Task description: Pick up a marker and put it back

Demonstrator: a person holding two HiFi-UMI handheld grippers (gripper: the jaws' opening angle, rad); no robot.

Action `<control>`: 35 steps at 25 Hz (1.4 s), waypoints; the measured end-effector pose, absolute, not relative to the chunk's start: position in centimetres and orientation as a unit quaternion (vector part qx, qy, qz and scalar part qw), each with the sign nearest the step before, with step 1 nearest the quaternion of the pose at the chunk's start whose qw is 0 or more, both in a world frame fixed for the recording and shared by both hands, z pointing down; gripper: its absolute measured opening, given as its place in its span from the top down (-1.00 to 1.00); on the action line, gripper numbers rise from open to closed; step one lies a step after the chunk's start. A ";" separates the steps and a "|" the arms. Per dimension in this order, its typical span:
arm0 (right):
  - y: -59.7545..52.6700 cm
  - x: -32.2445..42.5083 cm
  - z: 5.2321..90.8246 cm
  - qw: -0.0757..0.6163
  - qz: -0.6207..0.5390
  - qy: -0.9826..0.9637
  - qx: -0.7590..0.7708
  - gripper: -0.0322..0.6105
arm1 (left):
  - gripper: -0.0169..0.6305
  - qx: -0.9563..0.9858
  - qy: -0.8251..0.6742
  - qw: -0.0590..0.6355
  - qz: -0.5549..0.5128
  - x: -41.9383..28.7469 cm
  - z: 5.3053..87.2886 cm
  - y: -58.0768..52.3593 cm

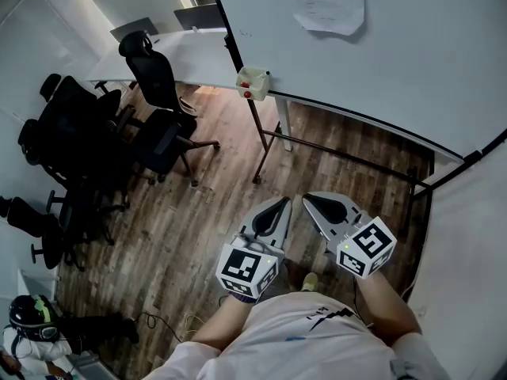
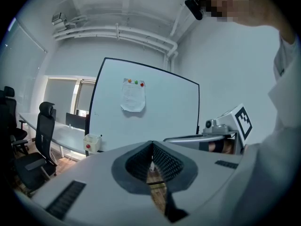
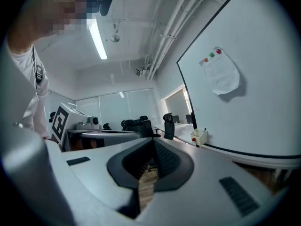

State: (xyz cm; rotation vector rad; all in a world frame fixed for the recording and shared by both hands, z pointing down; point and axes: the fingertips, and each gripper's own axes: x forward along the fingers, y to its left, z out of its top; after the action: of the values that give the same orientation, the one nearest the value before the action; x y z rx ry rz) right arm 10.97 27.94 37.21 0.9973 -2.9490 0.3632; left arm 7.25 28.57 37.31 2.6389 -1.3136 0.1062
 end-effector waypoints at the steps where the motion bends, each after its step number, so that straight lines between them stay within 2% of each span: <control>1: 27.0 10.6 37.3 0.006 0.114 -0.940 0.320 0.86 | 0.91 0.892 -0.441 0.096 0.035 6.9 37.5 27.6; 13: 14.5 3.4 37.0 0.028 0.095 -0.928 0.360 0.86 | 0.91 0.912 -0.402 0.078 0.029 0.0 37.0 14.3; 18: 10.6 1.2 38.0 0.050 0.072 -0.922 0.376 0.86 | 0.91 0.915 -0.393 0.091 0.028 -2.9 38.0 10.4; 35: -6.6 1.6 43.0 0.117 0.039 -0.926 0.356 0.85 | 0.91 0.902 -0.415 0.108 0.050 -2.9 41.2 -5.4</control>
State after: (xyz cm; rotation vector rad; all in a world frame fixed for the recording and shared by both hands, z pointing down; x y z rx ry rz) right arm 1.59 -6.62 43.03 1.0423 -2.7107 0.1152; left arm -2.90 -5.37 41.18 2.6548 -1.2216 0.1464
